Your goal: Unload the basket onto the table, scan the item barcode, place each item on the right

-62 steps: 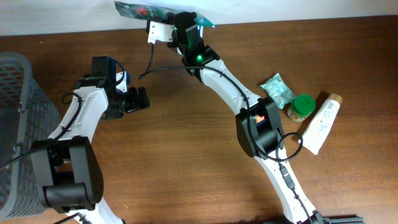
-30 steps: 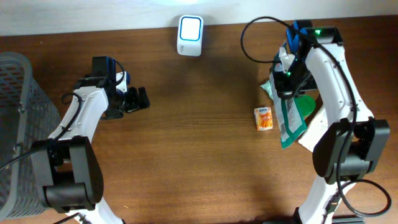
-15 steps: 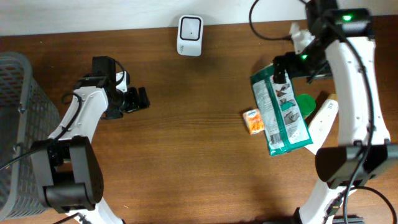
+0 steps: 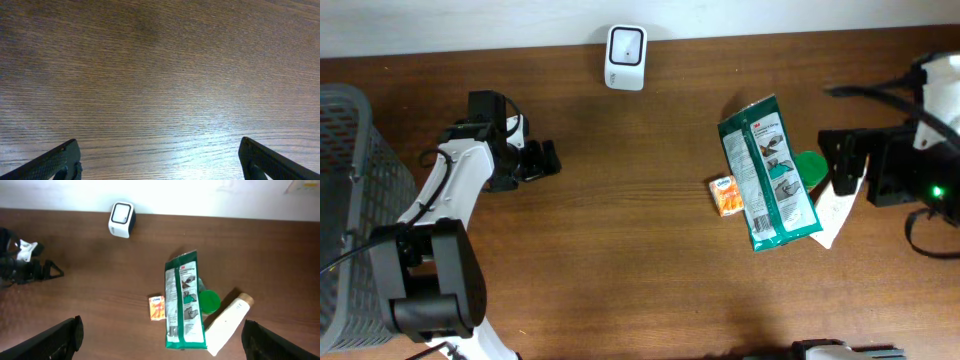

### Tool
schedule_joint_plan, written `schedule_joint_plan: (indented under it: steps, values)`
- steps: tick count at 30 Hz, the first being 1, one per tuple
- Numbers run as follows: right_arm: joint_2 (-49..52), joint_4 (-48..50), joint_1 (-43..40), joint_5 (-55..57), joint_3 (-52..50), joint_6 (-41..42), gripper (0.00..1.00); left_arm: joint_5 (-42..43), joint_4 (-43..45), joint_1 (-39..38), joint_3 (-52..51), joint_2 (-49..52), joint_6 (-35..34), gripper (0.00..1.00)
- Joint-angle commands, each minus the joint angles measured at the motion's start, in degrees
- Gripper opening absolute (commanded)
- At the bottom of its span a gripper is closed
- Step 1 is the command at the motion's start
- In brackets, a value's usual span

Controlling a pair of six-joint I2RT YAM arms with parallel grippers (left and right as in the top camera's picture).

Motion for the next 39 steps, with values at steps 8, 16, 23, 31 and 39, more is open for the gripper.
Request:
schedule_joint_plan:
  steps: [8,16,23,31,39]
  values:
    - [-16.28,30.64,0.00,9.99,-26.10,-0.17,0.98,0.04,0.11,0.15,0.35,-0.39,0.11,0.99]
    - [-50.64,85.42,0.02,4.72,-94.60,-0.09,0.98,0.04,0.09,0.15,0.35,-0.39,0.11,0.99]
    - [-69.70,101.79,0.13,3.26,-124.65,-0.09,0.98,0.04,0.09,0.15,0.35,-0.39,0.11,0.99]
    - [-78.95,102.01,1.95,3.65,-136.61,-0.11,0.98,0.04,0.09,0.15,0.37,-0.39,0.11,0.99]
    - [-78.97,92.83,1.95,3.67,-136.61,0.09,0.98,0.04,0.11,0.15,0.37,-0.39,0.11,0.99]
